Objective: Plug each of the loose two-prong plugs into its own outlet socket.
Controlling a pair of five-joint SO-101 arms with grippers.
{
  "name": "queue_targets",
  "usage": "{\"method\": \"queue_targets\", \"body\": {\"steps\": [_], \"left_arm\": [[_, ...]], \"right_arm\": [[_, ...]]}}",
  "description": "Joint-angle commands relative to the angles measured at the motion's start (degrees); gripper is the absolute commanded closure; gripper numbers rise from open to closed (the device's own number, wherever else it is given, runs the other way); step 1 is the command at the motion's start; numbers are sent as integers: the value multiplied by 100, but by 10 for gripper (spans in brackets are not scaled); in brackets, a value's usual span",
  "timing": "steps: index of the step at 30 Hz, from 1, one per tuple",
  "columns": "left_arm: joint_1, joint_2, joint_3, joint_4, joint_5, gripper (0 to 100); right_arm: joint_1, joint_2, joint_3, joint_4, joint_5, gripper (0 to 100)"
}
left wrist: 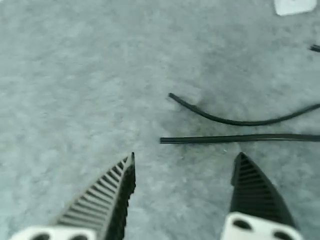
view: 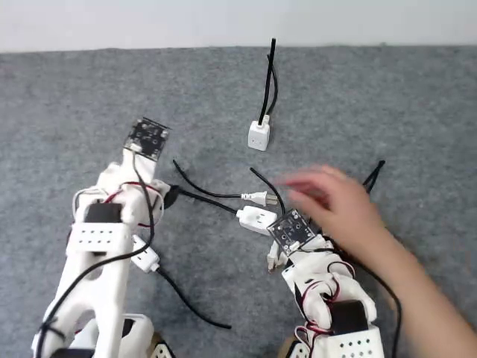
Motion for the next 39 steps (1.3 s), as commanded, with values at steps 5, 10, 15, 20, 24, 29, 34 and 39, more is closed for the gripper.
{"method": "queue_targets", "body": {"steps": [5,10,15,20,24,29,34,39], "left_arm": [[545,677,-330,-527,-396,703],[809,1011,-505,-510,-422,703],[1090,1389,-778,-501,-422,703],[1389,1758,-1552,-97,-475,703],[1451,2013,-2211,404,-431,703],[1451,2048,-2246,457,-290,704],[1442,2048,-2237,466,-264,705],[1398,2048,-2229,466,-264,705]], "right_arm": [[48,-48,97,-57,35,789],[84,-66,97,-57,35,789],[92,-66,97,-57,35,789],[92,-66,97,-57,35,789],[110,-66,97,-57,35,789],[523,-66,97,-57,35,789],[576,-66,97,-57,35,789],[576,-66,97,-57,35,789]]}}
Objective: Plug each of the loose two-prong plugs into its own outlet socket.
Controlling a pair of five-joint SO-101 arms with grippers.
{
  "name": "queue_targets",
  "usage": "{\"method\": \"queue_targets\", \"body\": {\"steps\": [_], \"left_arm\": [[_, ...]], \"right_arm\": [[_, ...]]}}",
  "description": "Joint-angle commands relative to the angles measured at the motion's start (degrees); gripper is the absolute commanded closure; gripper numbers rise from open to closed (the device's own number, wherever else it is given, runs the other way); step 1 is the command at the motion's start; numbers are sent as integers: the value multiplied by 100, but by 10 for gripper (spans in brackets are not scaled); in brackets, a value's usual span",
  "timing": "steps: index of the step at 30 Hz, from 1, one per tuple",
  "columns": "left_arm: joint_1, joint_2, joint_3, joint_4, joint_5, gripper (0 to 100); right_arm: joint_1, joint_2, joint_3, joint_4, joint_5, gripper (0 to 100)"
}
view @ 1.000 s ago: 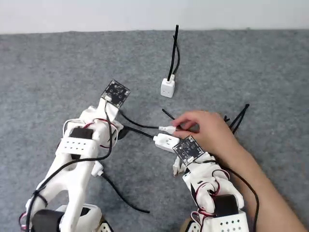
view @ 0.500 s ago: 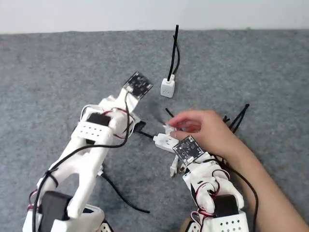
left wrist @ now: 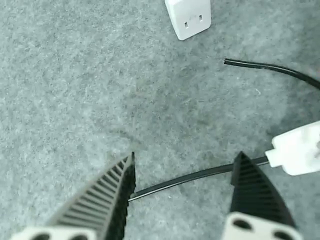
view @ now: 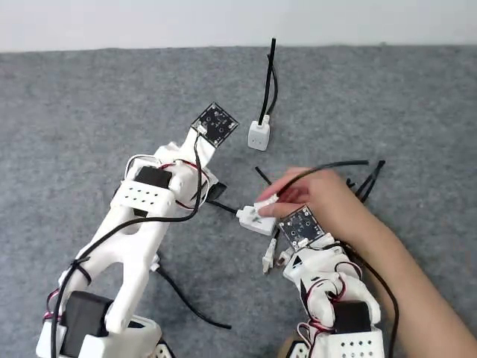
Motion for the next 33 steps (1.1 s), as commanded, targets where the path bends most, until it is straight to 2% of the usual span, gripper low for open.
{"method": "queue_targets", "body": {"steps": [1,22,33], "left_arm": [[-26,-9,-277,62,79,705],[-35,-9,-145,-62,70,705],[-281,-9,-22,-273,70,705]], "right_arm": [[92,-57,97,-57,35,789],[92,-57,97,-57,35,789],[92,-40,97,-57,35,789]]}}
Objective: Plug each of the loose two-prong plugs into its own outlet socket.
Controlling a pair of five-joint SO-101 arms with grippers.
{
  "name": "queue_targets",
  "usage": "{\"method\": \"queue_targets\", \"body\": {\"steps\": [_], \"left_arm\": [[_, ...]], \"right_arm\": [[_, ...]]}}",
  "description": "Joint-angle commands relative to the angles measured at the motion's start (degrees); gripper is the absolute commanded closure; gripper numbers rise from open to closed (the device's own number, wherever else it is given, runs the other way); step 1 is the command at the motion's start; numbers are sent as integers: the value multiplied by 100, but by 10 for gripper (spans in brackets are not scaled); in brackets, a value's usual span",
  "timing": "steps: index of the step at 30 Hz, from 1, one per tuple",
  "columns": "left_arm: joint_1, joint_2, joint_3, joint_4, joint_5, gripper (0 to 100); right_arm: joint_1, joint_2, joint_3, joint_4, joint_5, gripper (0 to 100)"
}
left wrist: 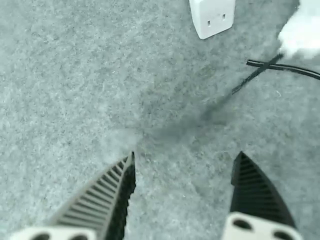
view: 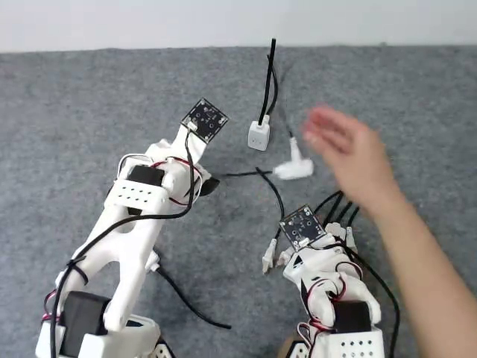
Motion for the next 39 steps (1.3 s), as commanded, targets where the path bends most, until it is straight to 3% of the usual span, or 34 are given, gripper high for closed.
{"method": "queue_targets", "body": {"steps": [1,17,21,26,32,39], "left_arm": [[-44,-9,-22,-141,62,705],[-53,-18,66,-141,70,705],[-53,-527,92,123,79,705],[-35,-2268,251,905,299,705],[-193,-5116,1068,1952,0,705],[-1178,-8105,2651,2760,-536,705]], "right_arm": [[75,-40,97,-66,44,789],[66,-40,97,-66,44,789],[66,-40,97,-66,44,789],[66,-40,97,-66,44,789],[57,-40,97,-66,26,789],[-180,-4,97,-57,18,789]]}}
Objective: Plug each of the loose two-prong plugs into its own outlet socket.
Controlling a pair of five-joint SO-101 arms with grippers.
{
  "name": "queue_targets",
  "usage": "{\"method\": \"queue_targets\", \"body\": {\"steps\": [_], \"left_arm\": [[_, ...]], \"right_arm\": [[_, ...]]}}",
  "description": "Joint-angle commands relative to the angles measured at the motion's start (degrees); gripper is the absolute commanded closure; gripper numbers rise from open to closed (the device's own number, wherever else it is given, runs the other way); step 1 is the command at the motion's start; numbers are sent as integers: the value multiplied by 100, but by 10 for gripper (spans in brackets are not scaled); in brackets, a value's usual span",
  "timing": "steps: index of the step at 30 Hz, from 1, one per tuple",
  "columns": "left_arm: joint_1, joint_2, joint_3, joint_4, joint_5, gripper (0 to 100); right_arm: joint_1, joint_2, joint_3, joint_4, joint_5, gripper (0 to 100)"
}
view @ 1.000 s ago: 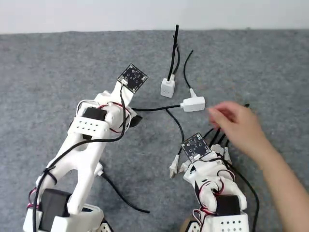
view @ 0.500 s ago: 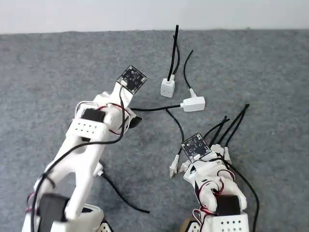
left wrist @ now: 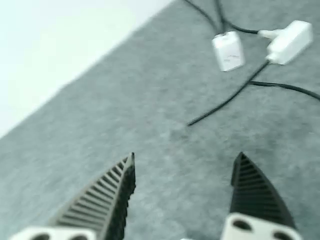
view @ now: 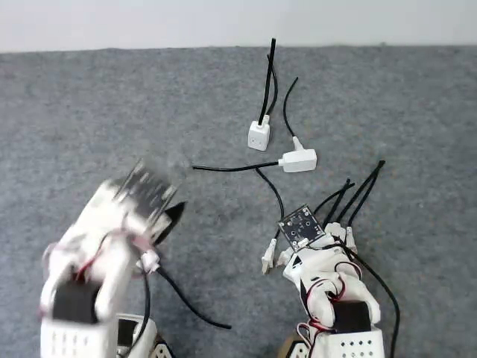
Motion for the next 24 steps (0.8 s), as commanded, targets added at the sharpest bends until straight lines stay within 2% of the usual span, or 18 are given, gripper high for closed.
{"method": "queue_targets", "body": {"steps": [1,6,11,14,20,24], "left_arm": [[-651,-1899,1033,334,-246,705],[-756,-3138,1930,615,-316,705],[-756,-2963,1956,589,-264,712],[-756,-2954,1956,571,-141,780],[-756,-2954,1965,536,-105,991],[-756,-2954,1965,536,18,988]], "right_arm": [[-127,-31,97,-57,18,789],[-119,-40,97,-57,18,789],[-224,-57,97,-198,18,789],[-84,-66,44,-382,44,789],[1112,-57,-1169,-382,18,789],[1596,4,-2136,-22,18,786]]}}
